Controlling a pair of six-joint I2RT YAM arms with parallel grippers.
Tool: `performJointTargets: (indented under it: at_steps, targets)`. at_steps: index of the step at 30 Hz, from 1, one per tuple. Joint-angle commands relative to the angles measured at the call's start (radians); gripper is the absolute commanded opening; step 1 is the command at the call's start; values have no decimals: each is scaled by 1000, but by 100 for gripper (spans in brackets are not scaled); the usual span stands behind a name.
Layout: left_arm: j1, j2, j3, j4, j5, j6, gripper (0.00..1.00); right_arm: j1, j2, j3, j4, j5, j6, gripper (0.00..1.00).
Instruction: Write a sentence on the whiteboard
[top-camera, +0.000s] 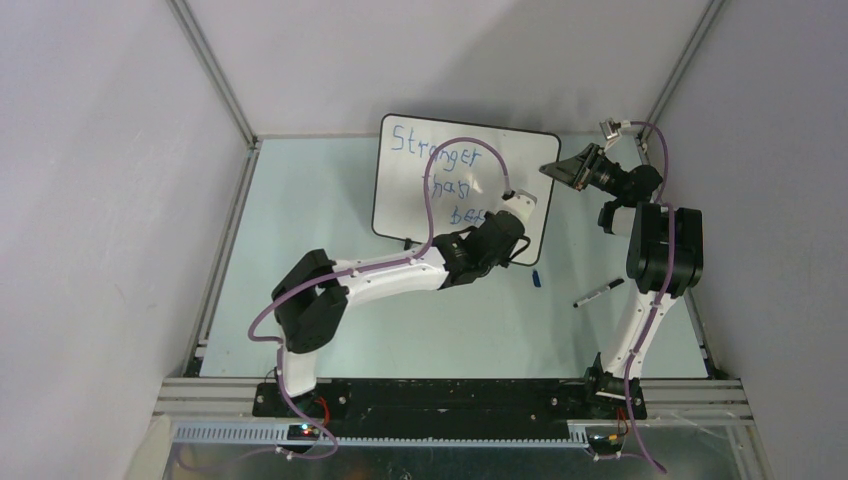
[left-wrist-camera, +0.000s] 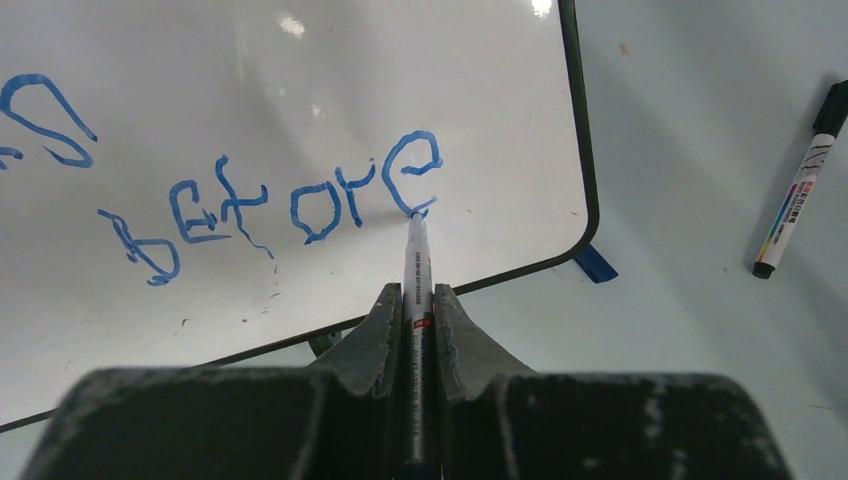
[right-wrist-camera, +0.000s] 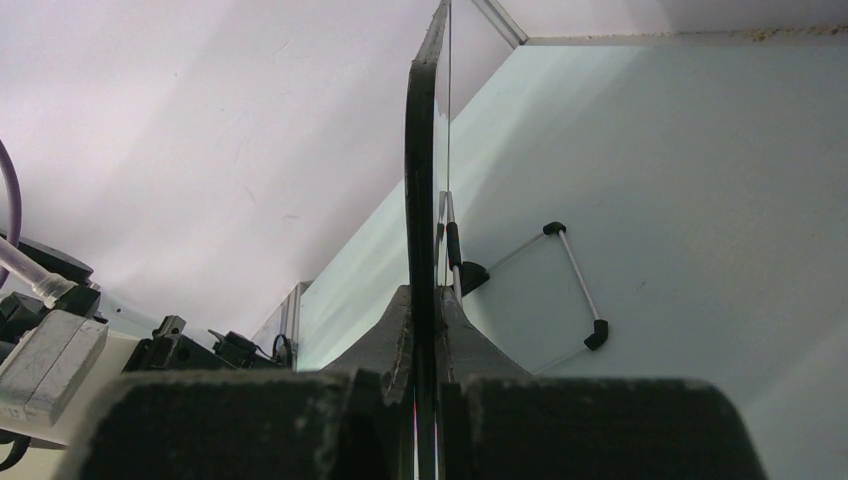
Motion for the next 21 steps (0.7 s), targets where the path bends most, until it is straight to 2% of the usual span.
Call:
performJointTargets:
  at_steps: [1,21]
  targets:
    - [-4,17,58,20,21,12,0,1,-81,10,47,5,62,0]
    - [-5,23,80,29,67,4,0,0,-81,10,46,5,62,0]
